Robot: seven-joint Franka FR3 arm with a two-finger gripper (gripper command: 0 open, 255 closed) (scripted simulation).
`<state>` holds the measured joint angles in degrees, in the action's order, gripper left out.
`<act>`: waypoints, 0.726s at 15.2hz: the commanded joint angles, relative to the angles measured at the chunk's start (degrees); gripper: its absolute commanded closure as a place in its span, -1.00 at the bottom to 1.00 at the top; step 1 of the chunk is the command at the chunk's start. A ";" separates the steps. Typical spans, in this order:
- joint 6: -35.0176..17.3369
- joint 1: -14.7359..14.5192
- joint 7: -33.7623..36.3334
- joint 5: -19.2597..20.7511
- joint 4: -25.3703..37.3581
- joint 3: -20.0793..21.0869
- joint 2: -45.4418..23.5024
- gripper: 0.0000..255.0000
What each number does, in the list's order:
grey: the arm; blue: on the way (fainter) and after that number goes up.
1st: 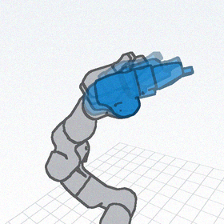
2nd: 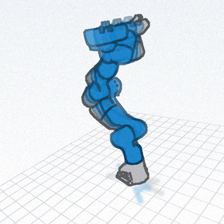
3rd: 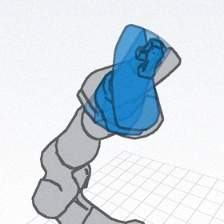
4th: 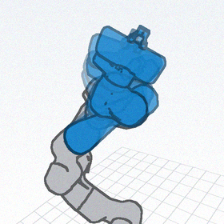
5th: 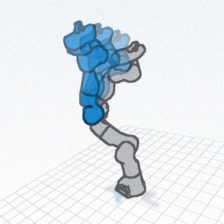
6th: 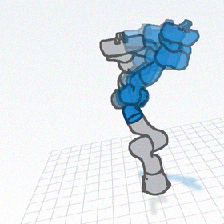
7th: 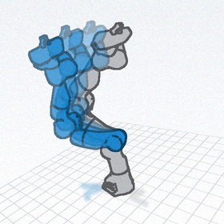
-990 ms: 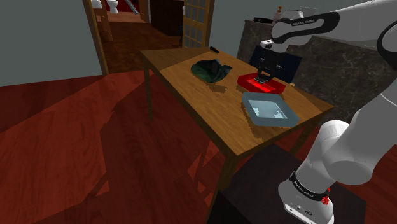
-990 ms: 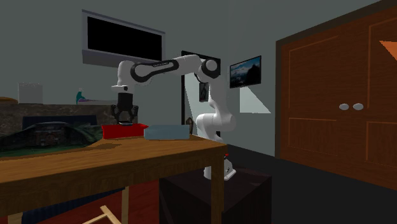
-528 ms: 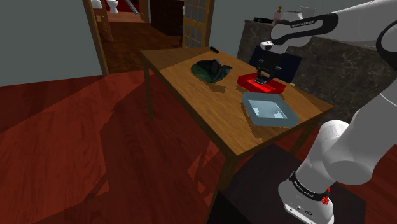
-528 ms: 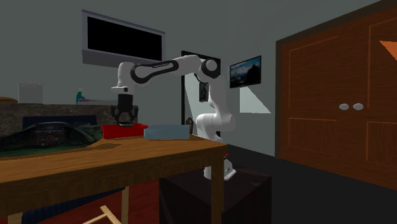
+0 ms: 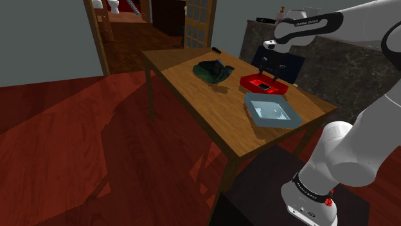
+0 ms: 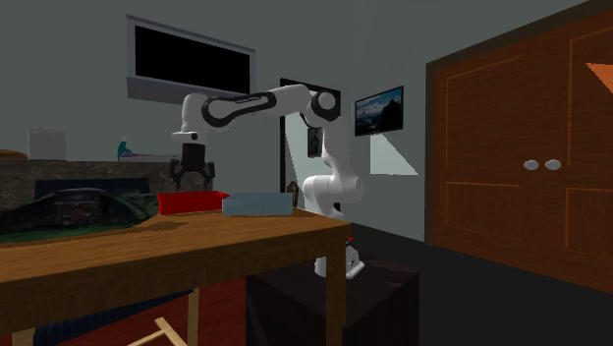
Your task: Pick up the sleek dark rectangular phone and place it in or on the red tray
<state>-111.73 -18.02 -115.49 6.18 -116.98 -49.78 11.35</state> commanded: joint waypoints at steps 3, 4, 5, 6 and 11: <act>6.35 0.05 0.46 0.65 5.42 0.88 1.24 -1.00; 6.35 0.06 0.46 0.64 5.42 0.89 1.23 -1.00; 6.35 0.06 0.46 0.65 5.41 0.90 1.25 -1.00; 6.35 0.06 0.46 0.65 5.41 0.89 1.24 -1.00; 6.35 0.06 0.46 0.64 5.42 0.89 1.23 -1.00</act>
